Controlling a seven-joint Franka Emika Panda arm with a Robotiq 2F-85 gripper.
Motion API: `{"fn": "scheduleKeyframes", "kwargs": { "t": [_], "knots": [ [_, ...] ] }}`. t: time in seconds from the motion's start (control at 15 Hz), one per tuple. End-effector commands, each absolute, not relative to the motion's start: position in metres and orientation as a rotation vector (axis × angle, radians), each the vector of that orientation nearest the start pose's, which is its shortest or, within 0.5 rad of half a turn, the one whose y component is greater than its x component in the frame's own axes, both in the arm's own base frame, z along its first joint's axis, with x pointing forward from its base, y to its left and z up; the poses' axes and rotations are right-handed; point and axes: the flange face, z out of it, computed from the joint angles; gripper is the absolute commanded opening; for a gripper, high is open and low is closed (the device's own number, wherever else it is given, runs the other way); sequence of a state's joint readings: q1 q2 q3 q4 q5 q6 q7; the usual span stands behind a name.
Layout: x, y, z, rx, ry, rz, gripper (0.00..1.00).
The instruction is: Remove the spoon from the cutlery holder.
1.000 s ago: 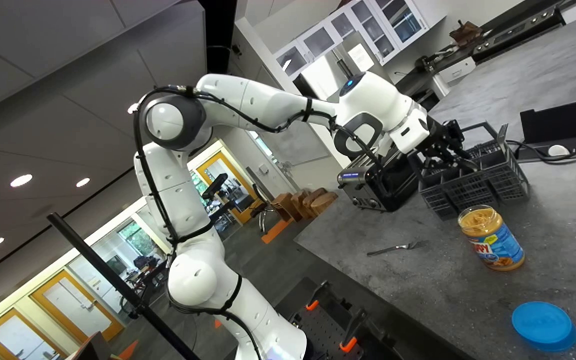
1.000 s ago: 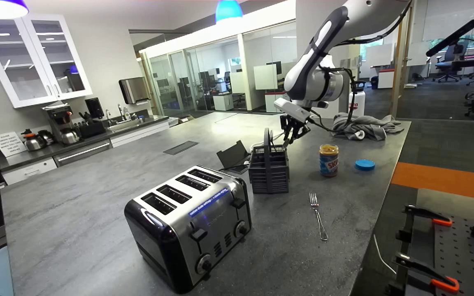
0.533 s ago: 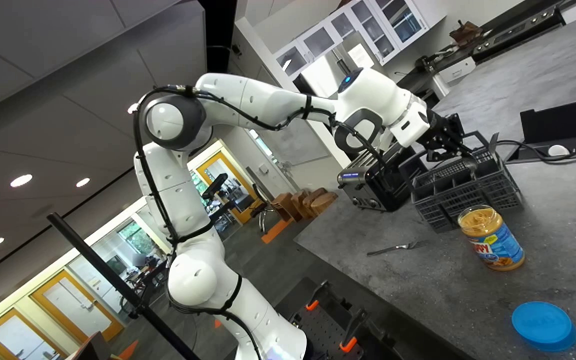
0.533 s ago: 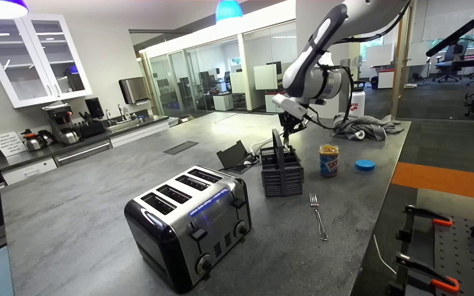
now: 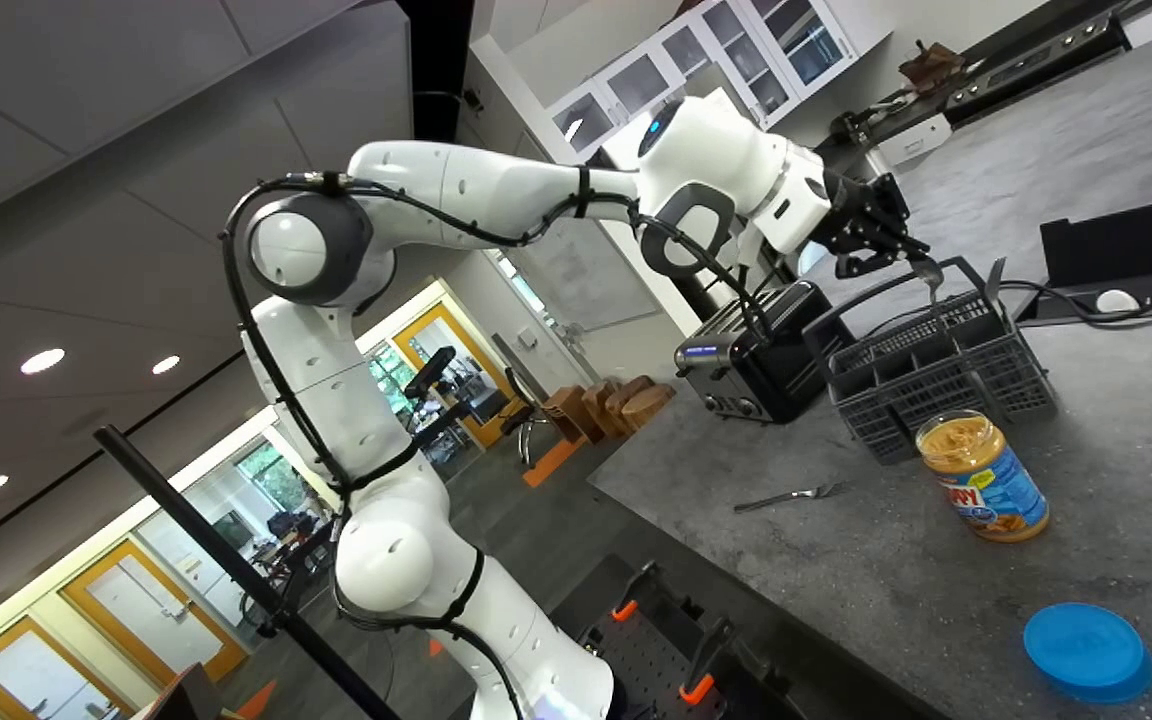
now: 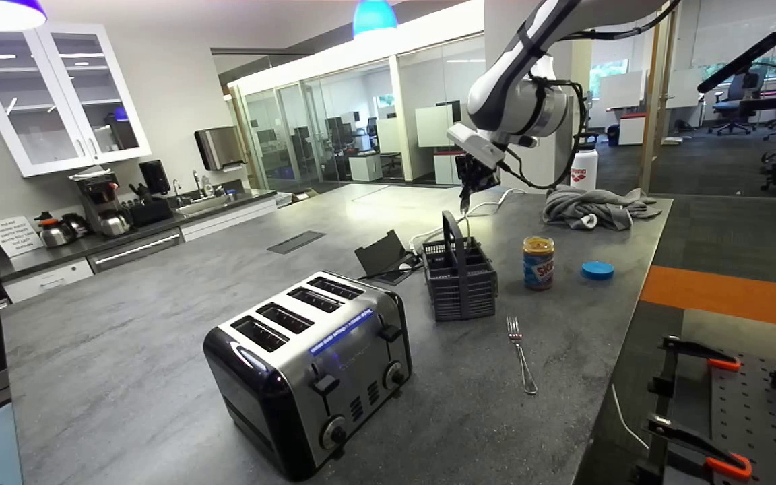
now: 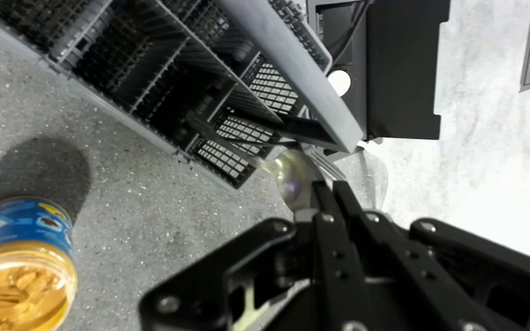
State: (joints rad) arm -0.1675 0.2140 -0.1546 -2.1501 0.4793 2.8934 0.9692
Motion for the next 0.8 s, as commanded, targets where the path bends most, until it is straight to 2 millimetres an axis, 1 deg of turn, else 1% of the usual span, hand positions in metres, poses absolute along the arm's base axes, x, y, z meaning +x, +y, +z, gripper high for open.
{"fn": "scheduleKeyframes", "kwargs": {
  "t": [0.0,0.2,0.4,0.53,0.73],
  "knots": [
    [0.541,-0.223,0.402,-1.696,2.026,-0.691,0.01],
    [0.530,-0.248,0.428,-1.603,2.056,-0.700,0.01],
    [0.515,-0.280,0.437,-1.504,2.108,-0.693,0.01],
    [0.506,-0.286,0.442,-1.502,2.080,-0.601,0.01],
    [0.489,-0.285,0.444,-1.565,1.953,-0.412,0.01]
  ]
}}
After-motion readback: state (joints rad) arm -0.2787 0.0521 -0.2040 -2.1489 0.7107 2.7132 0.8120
